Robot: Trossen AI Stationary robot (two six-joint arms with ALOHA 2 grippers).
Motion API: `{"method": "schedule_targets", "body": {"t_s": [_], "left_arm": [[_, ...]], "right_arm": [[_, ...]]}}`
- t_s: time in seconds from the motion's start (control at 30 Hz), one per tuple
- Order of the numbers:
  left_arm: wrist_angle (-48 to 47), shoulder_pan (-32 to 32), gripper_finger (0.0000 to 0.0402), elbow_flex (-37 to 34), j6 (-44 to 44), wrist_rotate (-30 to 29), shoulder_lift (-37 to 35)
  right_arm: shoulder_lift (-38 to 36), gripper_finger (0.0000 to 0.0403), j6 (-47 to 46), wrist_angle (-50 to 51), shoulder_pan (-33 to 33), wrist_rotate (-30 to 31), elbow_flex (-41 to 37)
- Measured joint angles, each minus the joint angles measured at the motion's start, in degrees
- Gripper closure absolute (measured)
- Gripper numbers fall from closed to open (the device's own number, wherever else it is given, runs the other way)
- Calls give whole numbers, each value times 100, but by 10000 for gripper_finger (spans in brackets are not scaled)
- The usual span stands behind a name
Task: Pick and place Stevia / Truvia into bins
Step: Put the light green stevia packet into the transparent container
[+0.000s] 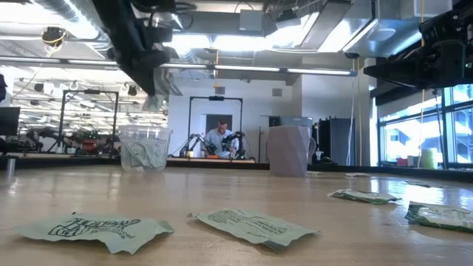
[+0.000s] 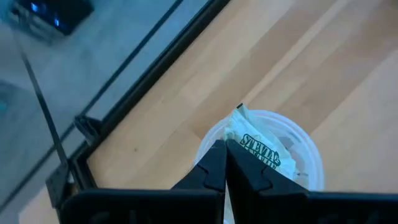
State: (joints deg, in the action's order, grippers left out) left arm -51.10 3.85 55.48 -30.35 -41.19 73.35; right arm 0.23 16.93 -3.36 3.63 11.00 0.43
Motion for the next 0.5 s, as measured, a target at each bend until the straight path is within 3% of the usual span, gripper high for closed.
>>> {"method": "schedule_targets", "body": {"t_s": [0.5], "left_arm": [[335, 304, 399, -13, -109, 135, 800]], "right_arm": [[0, 328, 8, 0, -1, -1, 0]]}}
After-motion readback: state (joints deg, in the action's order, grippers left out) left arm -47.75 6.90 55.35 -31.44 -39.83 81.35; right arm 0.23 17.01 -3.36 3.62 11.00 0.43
